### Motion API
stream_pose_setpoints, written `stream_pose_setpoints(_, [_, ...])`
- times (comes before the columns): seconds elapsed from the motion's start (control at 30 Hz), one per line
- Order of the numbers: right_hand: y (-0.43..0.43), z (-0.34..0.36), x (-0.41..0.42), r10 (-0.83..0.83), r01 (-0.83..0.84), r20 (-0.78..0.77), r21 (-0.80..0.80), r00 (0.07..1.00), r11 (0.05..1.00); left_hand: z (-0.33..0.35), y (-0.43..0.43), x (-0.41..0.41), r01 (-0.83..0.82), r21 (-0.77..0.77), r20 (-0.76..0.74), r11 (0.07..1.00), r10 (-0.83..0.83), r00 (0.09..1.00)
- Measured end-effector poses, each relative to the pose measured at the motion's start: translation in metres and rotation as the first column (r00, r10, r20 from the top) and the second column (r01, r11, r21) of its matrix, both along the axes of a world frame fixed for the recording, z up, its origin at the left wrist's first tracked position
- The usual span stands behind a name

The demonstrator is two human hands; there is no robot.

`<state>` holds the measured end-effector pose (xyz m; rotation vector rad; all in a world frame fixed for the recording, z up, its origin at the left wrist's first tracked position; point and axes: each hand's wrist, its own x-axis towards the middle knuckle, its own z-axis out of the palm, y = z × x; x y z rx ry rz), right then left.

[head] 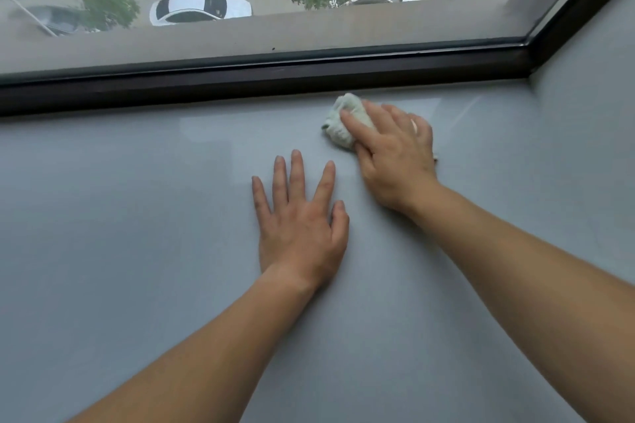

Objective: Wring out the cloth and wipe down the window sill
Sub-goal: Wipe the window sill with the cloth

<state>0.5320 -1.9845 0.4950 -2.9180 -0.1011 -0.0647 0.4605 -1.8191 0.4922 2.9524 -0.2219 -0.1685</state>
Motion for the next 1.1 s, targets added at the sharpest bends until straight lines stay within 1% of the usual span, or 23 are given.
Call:
stream_pose_setpoints(0.07, [-0.014,0.002,-0.001,0.117,-0.117,-0.009,-0.017,0.993,0.993,0.000,0.000,0.000,0.003,0.012,-0.003,1.000,-0.003,1.000])
stream_pose_setpoints(0.1, [-0.028,0.003,0.003,0.115,-0.115,0.001,-0.024,0.993,0.993,0.000,0.001,0.000,0.005,0.015,-0.008,1.000,-0.005,1.000])
stream_pose_setpoints(0.13, [-0.045,0.004,0.007,0.068,-0.067,0.012,-0.032,0.998,0.997,0.001,0.001,0.000,0.006,0.015,-0.012,1.000,-0.006,1.000])
stream_pose_setpoints(0.23, [-0.086,0.006,0.012,-0.157,0.157,0.024,-0.015,0.987,0.987,0.002,0.001,0.000,0.008,0.012,-0.027,1.000,-0.007,1.000])
stream_pose_setpoints(0.3, [-0.081,0.004,0.000,-0.285,0.285,0.043,0.005,0.958,0.958,0.002,0.002,0.001,0.011,0.014,-0.029,1.000,-0.011,1.000])
stream_pose_setpoints(0.33, [-0.071,0.001,-0.010,-0.314,0.313,0.050,0.012,0.948,0.950,0.002,0.002,0.001,0.010,0.015,-0.028,1.000,-0.010,1.000])
stream_pose_setpoints(0.37, [-0.063,0.000,-0.020,-0.293,0.292,0.053,0.011,0.955,0.956,0.003,0.002,0.001,0.008,0.016,-0.027,1.000,-0.007,1.000])
stream_pose_setpoints(0.47, [-0.076,0.004,-0.032,-0.095,0.095,-0.010,-0.040,0.995,0.995,0.003,0.001,0.001,0.003,0.014,-0.025,1.000,-0.003,1.000])
stream_pose_setpoints(0.5, [-0.090,0.006,-0.026,-0.116,0.115,-0.025,-0.042,0.993,0.993,0.002,0.001,0.001,0.005,0.016,-0.023,1.000,-0.005,1.000])
stream_pose_setpoints(0.53, [-0.101,0.006,-0.019,-0.200,0.199,-0.025,-0.033,0.979,0.979,0.002,0.002,0.002,0.008,0.015,-0.020,1.000,-0.007,1.000])
stream_pose_setpoints(0.6, [-0.107,0.004,-0.013,-0.421,0.421,-0.008,0.009,0.907,0.907,0.000,0.002,0.001,0.006,0.009,-0.010,1.000,-0.006,1.000])
stream_pose_setpoints(0.63, [-0.099,0.002,-0.016,-0.483,0.483,0.002,0.008,0.875,0.875,0.000,0.002,0.001,0.005,0.004,-0.005,1.000,-0.005,1.000])
stream_pose_setpoints(0.67, [-0.089,0.000,-0.023,-0.497,0.497,0.010,-0.002,0.867,0.868,-0.001,0.002,0.001,0.005,0.000,-0.001,1.000,-0.005,1.000])
stream_pose_setpoints(0.7, [-0.079,0.000,-0.034,-0.467,0.467,0.024,0.000,0.884,0.884,-0.001,0.002,0.001,0.007,0.000,0.003,1.000,-0.007,1.000])
stream_pose_setpoints(0.77, [-0.076,0.000,-0.058,-0.308,0.309,0.041,-0.014,0.950,0.951,-0.002,0.002,0.001,0.009,0.004,0.001,1.000,-0.009,1.000])
stream_pose_setpoints(0.83, [-0.091,0.003,-0.071,-0.168,0.168,-0.001,-0.054,0.986,0.984,-0.002,0.002,0.000,0.010,0.010,0.001,1.000,-0.010,1.000])
stream_pose_setpoints(0.87, [-0.099,0.005,-0.069,-0.174,0.173,-0.019,-0.056,0.984,0.983,-0.002,0.002,0.000,0.011,0.011,0.002,1.000,-0.011,1.000])
stream_pose_setpoints(0.9, [-0.103,0.004,-0.066,-0.243,0.241,-0.025,-0.052,0.970,0.969,-0.002,0.002,0.000,0.011,0.010,0.002,1.000,-0.011,1.000])
stream_pose_setpoints(0.97, [-0.091,0.002,-0.064,-0.446,0.446,-0.013,-0.024,0.895,0.895,-0.002,0.002,0.000,0.004,0.000,0.004,1.000,-0.004,1.000])
stream_pose_setpoints(1.0, [-0.077,0.002,-0.069,-0.510,0.509,-0.008,-0.014,0.860,0.860,-0.003,0.002,0.000,0.001,-0.003,0.005,1.000,-0.001,1.000])
stream_pose_setpoints(1.03, [-0.063,0.003,-0.078,-0.512,0.512,0.005,-0.008,0.859,0.859,-0.002,0.001,0.000,0.000,-0.006,0.007,1.000,0.000,1.000])
stream_pose_setpoints(1.07, [-0.051,0.002,-0.093,-0.455,0.456,0.018,-0.005,0.890,0.890,-0.002,0.002,0.000,0.001,-0.008,0.007,1.000,-0.001,1.000])
stream_pose_setpoints(1.1, [-0.045,0.002,-0.110,-0.353,0.353,0.022,-0.019,0.935,0.935,-0.002,0.002,-0.001,0.002,-0.010,0.007,1.000,-0.001,1.000])
